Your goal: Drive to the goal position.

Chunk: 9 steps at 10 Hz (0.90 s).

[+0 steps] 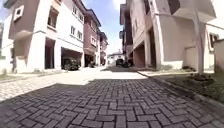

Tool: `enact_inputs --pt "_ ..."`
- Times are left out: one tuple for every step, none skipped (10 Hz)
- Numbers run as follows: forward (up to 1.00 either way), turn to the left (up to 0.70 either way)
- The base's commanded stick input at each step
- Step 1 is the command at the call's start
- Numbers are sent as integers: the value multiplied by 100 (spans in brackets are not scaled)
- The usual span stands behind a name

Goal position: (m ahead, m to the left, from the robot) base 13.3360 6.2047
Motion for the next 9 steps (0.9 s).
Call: enact_inputs --pt "50 0" --pt "50 0" --pt "50 0" --pt "50 0" --pt "50 0" --pt "50 0" --pt "50 0" --pt "50 0" --pt "50 0"
